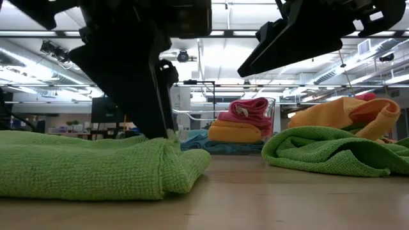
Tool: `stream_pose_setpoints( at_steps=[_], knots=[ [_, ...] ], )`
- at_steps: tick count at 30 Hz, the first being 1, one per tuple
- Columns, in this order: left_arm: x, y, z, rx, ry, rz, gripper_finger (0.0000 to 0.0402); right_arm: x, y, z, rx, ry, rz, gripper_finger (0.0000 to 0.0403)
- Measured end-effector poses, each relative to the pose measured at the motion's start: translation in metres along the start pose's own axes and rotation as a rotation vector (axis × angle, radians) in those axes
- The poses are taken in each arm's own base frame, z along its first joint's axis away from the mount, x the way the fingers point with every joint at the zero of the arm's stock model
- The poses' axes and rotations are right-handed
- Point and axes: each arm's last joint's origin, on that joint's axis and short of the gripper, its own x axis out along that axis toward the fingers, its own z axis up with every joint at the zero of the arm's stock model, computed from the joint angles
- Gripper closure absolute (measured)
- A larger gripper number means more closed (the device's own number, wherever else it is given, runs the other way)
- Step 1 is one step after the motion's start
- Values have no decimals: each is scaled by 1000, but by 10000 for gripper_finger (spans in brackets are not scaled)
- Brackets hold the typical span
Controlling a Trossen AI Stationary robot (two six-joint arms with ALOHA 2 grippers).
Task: Fold microfiber towels
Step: Fold the top green microfiber cloth
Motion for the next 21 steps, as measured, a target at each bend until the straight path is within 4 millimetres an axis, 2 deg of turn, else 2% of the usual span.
stream_pose_setpoints(
  at_steps=[5, 12, 17, 21],
  knots=[
    [0, 1, 1, 32, -2, -1, 274, 0, 0, 0, 5, 3, -7, 205],
    [-4, -3, 1, 43, -3, -5, 386, 0, 0, 0, 5, 3, -7, 205],
    [-25, -14, 8, 68, -28, 65, 379, 0, 0, 0, 5, 4, -10, 205],
    [-46, -34, 11, 87, -42, 113, 386, 0, -2, -2, 0, 15, -51, 205]
  ],
)
